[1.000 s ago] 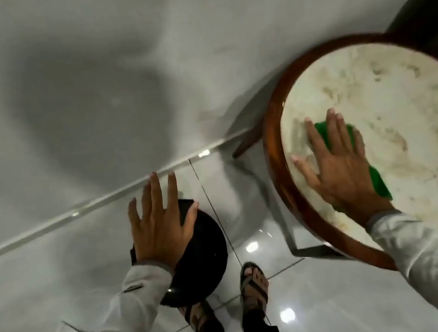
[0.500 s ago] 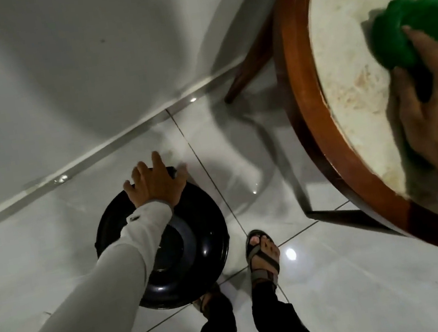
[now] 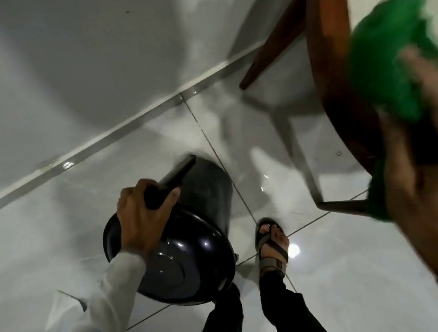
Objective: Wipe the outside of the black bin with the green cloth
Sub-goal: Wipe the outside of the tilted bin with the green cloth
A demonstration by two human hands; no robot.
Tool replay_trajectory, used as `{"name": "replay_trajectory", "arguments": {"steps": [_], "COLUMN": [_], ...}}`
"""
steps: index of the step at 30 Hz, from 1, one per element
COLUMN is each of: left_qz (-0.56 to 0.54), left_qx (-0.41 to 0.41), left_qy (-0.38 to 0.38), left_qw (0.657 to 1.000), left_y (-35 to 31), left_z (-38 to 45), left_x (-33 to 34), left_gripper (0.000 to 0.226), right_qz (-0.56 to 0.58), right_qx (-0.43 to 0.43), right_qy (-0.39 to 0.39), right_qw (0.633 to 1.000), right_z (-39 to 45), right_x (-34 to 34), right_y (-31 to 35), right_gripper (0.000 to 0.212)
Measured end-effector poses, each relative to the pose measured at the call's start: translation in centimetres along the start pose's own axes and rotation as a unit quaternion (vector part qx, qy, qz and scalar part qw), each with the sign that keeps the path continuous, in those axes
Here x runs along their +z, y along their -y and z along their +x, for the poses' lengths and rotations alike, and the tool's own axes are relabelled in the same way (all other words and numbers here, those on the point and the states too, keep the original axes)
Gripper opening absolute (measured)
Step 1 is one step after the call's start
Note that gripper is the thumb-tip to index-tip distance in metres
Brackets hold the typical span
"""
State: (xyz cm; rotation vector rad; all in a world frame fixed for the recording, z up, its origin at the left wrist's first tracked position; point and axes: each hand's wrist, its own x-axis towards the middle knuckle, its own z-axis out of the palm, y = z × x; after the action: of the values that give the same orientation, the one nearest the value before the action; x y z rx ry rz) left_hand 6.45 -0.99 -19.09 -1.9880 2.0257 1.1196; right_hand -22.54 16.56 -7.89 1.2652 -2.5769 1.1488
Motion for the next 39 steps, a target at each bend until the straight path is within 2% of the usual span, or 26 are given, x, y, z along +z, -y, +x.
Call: {"name": "replay_trajectory", "arguments": {"steps": [2, 4, 6, 8, 11, 13, 15, 17, 19, 21, 26, 32, 35, 37, 38, 39], "left_qz": [-0.025, -0.054, -0.067, -0.056, -0.057, -0.061, -0.056, -0.063, -0.07, -0.074, -0.086, -0.084, -0.065, -0.055, -0.051, -0.048], "left_qx": [0.01, 0.03, 0.046, 0.072, 0.102, 0.1, 0.099, 0.099, 0.103, 0.113, 0.129, 0.113, 0.119, 0.123, 0.124, 0.126], "left_qy": [-0.026, -0.054, -0.081, -0.109, -0.165, -0.192, -0.201, -0.212, -0.228, -0.233, -0.242, -0.265, -0.256, -0.25, -0.247, -0.243], "left_qw": [0.999, 0.997, 0.993, 0.99, 0.979, 0.975, 0.973, 0.97, 0.966, 0.963, 0.958, 0.954, 0.957, 0.959, 0.96, 0.961], "left_y": [2.8, 4.8, 6.7, 8.4, 9.9, 10.3, 10.6, 10.8, 11.0, 11.5, 12.9, 10.3, 9.7, 9.7, 9.9, 10.0], "left_z": [-1.7, -2.8, -3.6, -4.1, -4.7, -5.0, -5.1, -5.2, -5.2, -5.3, -6.2, -5.1, -4.4, -4.0, -3.8, -3.7], "left_x": [-0.8, -0.9, -0.7, -0.3, 0.9, 1.6, 2.3, 2.7, 2.9, 3.2, 3.9, 4.3, 3.9, 3.6, 3.5, 3.5], "left_gripper": [0.036, 0.038, 0.05, 0.056, 0.065, 0.071, 0.078, 0.083, 0.082, 0.077, 0.065, 0.067, 0.067, 0.066, 0.066, 0.066], "right_qz": [0.048, 0.139, 0.209, 0.257, 0.289, 0.271, 0.214, 0.177, 0.165, 0.152, 0.12, 0.176, 0.282, 0.321, 0.292, 0.23], "right_qx": [-0.011, 0.064, 0.152, 0.191, 0.174, 0.12, 0.056, 0.019, 0.019, 0.055, 0.195, 0.333, 0.413, 0.4, 0.352, 0.27], "right_qy": [0.051, 0.13, 0.215, 0.291, 0.37, 0.45, 0.501, 0.497, 0.469, 0.438, 0.394, 0.393, 0.368, 0.394, 0.427, 0.46], "right_qw": [0.997, 0.98, 0.942, 0.901, 0.866, 0.842, 0.836, 0.849, 0.867, 0.884, 0.89, 0.839, 0.784, 0.762, 0.78, 0.814], "right_z": [-3.6, -6.5, -9.2, -12.1, -15.2, -16.9, -18.9, -20.2, -20.9, -21.0, -19.0, -14.9, -14.5, -15.8, -16.9, -17.8], "right_x": [2.9, 5.6, 9.3, 12.4, 16.7, 18.8, 20.5, 21.6, 22.6, 24.0, 28.3, 30.9, 28.6, 25.9, 24.3, 22.7], "right_y": [5.1, 6.3, 6.4, 6.6, 6.1, 6.1, 6.1, 5.8, 5.5, 5.1, 2.2, 0.2, 1.8, 3.2, 3.8, 4.3], "right_gripper": [0.049, 0.053, 0.046, 0.043, 0.041, 0.044, 0.049, 0.053, 0.055, 0.055, 0.054, 0.051, 0.05, 0.049, 0.049, 0.051]}}
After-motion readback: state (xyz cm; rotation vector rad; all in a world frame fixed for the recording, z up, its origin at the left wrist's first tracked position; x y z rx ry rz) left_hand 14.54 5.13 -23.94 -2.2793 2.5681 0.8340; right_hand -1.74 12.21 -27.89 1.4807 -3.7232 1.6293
